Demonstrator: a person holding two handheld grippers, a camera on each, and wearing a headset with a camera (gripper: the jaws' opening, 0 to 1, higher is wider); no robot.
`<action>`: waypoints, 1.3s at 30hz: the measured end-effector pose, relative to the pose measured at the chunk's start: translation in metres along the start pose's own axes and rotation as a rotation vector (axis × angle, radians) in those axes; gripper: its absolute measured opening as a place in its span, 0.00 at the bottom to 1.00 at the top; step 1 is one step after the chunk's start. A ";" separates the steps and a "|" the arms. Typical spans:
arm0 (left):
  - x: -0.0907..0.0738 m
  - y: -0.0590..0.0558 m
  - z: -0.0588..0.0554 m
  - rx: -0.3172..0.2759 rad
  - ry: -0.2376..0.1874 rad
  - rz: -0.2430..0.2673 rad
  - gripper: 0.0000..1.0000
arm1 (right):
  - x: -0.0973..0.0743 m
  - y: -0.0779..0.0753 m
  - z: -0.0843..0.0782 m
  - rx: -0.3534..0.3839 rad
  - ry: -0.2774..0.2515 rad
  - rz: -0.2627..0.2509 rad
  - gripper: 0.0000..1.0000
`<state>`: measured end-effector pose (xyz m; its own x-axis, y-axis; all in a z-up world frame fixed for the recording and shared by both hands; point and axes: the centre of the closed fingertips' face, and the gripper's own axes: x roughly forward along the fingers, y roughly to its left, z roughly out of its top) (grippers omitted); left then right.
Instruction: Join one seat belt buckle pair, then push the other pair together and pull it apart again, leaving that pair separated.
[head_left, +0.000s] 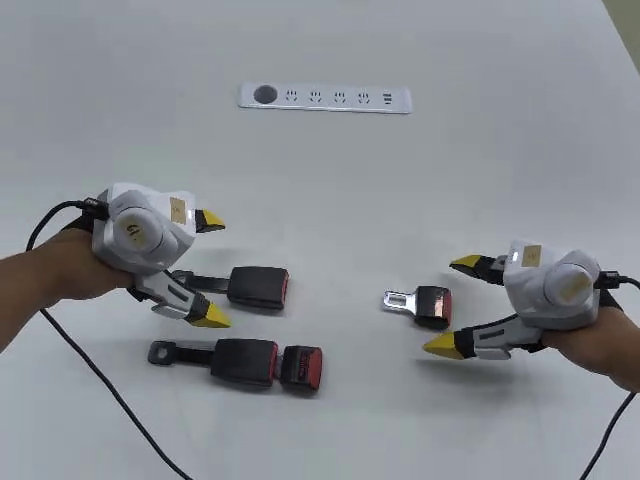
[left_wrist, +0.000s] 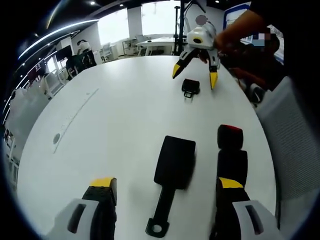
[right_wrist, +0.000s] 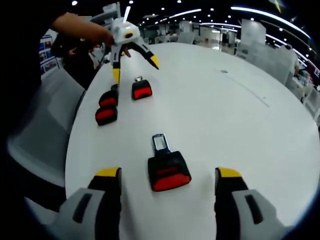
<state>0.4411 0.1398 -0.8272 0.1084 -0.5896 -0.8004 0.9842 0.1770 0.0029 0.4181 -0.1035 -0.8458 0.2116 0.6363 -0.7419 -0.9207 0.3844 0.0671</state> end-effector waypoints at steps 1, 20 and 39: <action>0.004 -0.001 -0.001 0.001 0.002 -0.005 0.84 | 0.000 0.000 0.000 -0.001 0.001 0.000 0.78; 0.026 -0.001 -0.004 0.045 0.032 -0.050 0.54 | 0.005 0.010 -0.002 -0.091 0.002 0.080 0.54; 0.028 -0.008 0.000 0.070 0.006 -0.050 0.34 | 0.002 0.009 0.000 -0.158 -0.030 0.121 0.36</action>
<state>0.4360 0.1217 -0.8493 0.0584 -0.5917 -0.8041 0.9957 0.0923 0.0044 0.4102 -0.0993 -0.8469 0.1034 0.6918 -0.7147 -0.9796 0.1953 0.0474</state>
